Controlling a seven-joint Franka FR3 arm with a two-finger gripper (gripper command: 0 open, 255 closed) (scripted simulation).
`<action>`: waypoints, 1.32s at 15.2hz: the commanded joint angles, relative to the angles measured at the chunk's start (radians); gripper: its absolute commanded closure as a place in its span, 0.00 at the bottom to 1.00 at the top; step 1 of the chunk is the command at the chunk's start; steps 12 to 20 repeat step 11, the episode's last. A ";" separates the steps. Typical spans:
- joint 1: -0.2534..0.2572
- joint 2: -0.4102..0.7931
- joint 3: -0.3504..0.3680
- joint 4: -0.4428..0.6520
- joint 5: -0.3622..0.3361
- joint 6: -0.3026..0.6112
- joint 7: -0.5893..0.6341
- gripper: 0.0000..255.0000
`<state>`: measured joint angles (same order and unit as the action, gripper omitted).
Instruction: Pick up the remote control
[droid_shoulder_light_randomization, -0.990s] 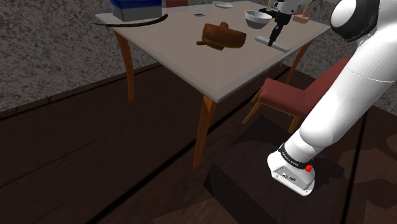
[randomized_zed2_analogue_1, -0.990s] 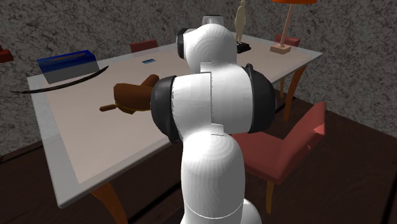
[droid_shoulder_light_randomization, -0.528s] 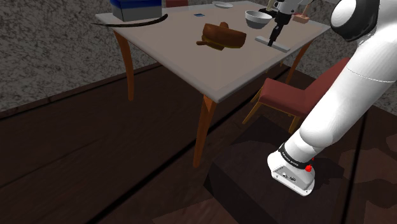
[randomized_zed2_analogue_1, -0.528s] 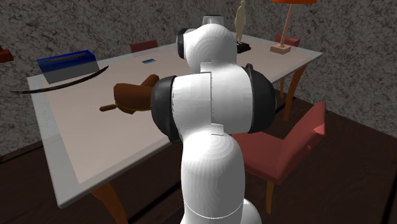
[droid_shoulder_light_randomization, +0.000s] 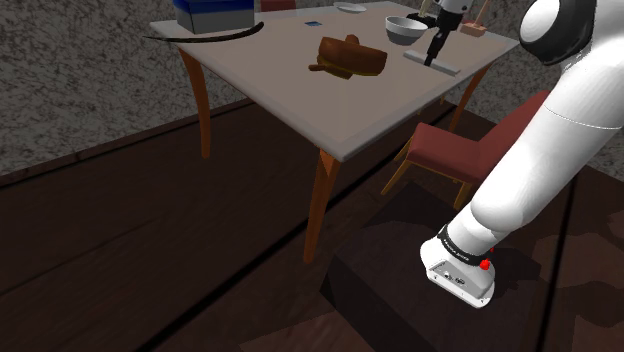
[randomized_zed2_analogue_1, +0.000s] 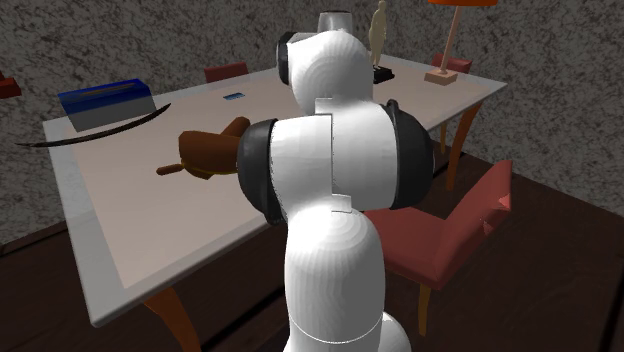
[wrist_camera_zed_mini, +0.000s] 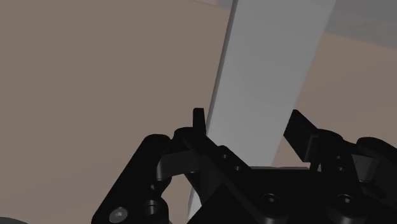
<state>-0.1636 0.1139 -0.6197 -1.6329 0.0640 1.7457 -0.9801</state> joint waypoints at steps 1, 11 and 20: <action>-0.001 0.003 0.000 0.030 0.002 -0.028 0.000 1.00; -0.014 0.028 -0.005 0.168 0.016 -0.146 -0.008 1.00; -0.014 0.028 -0.005 0.168 0.016 -0.146 -0.008 1.00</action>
